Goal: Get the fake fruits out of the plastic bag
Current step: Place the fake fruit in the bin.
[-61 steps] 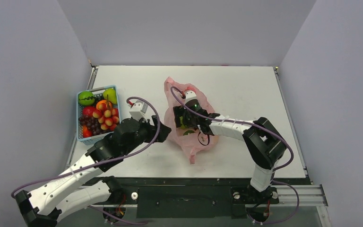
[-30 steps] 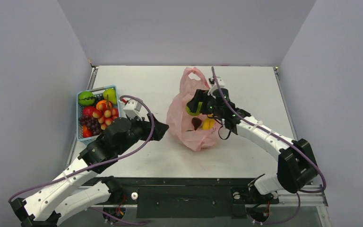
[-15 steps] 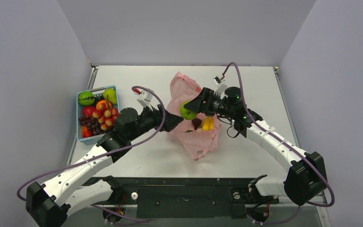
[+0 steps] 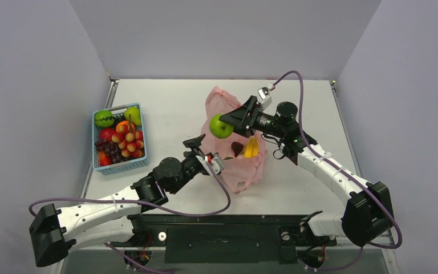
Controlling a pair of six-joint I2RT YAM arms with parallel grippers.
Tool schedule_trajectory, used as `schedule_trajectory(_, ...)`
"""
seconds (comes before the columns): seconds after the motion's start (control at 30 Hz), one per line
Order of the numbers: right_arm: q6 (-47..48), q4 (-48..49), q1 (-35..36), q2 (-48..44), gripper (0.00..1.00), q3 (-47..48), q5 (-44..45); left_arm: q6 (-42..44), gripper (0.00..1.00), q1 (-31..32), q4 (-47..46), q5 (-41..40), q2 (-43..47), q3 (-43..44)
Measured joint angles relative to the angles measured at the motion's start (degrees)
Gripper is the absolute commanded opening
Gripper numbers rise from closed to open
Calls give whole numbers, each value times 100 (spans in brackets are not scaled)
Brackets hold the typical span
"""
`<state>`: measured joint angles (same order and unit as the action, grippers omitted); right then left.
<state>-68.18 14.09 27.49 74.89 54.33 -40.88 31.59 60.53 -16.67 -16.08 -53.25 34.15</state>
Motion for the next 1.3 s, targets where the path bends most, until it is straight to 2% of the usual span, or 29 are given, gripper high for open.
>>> schedule_trajectory(0.13, -223, 179, 59, 0, 15, 0, -94, 1222, 74, 9, -535, -446, -208, -70)
schedule_trajectory(0.23, -323, 260, 120, 0, 14, 0, -140, 1703, 78, 7, -931, -599, -315, -70)
schedule_trajectory(0.43, -378, 304, 205, 0, 14, 0, -162, 1799, 79, -2, -1445, -802, -413, -70)
schedule_trajectory(0.57, -417, 304, 223, 2, 14, 0, -160, 1379, 80, -116, -1241, -713, -396, -17)
schedule_trajectory(0.67, -422, 302, 223, 2, 14, 0, -157, 636, 82, -531, -667, -149, -302, 181)
schedule_trajectory(0.77, -435, 341, 223, 2, 13, 0, -133, -542, 87, -1416, -195, 758, -138, 437)
schedule_trajectory(0.9, -439, 334, 225, 0, 13, 0, -131, -2413, 89, -2481, 0, 1832, 20, 581)
schedule_trajectory(1.0, -463, 385, 219, 0, 13, 0, -131, -3810, 96, -2881, -15, 2444, -2, 627)
schedule_trajectory(1.17, -531, 588, 179, -2, 12, 2, -57, -5840, 97, -3178, -555, 3097, -7, 269)
schedule_trajectory(1.3, -564, 614, 234, -2, 8, 2, -11, -7536, 97, -3359, -1534, 3751, -122, 4)
